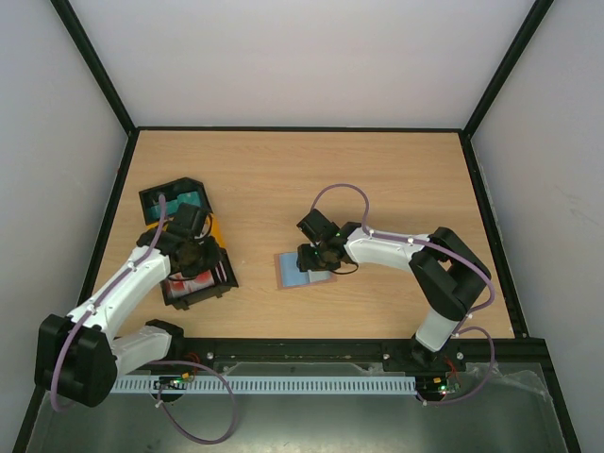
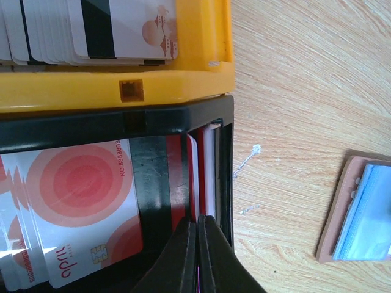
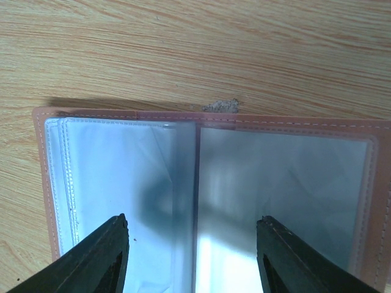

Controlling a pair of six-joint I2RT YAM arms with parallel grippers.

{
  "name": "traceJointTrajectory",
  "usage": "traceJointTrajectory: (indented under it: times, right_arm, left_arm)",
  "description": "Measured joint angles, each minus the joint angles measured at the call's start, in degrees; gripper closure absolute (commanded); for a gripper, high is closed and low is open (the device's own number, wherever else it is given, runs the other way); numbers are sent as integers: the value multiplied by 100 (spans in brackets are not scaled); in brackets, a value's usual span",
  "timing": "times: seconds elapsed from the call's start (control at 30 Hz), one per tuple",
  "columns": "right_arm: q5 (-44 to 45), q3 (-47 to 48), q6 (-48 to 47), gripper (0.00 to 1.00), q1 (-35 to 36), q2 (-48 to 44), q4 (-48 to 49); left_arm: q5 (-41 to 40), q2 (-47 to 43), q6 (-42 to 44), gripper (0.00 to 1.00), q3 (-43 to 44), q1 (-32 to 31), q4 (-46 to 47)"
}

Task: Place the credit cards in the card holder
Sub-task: Pick up the credit card from the storage box.

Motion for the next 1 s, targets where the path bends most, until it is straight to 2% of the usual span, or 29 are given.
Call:
traceJointTrajectory:
  times: [0.63, 1.0]
  right_arm:
    - [-61, 0, 4, 44, 0, 0, 116]
    - [-83, 0, 7, 44, 0, 0, 140]
  left_arm:
    - [-76, -28, 122, 97, 7, 0, -118]
    - [306, 127, 160, 92, -214, 0, 372]
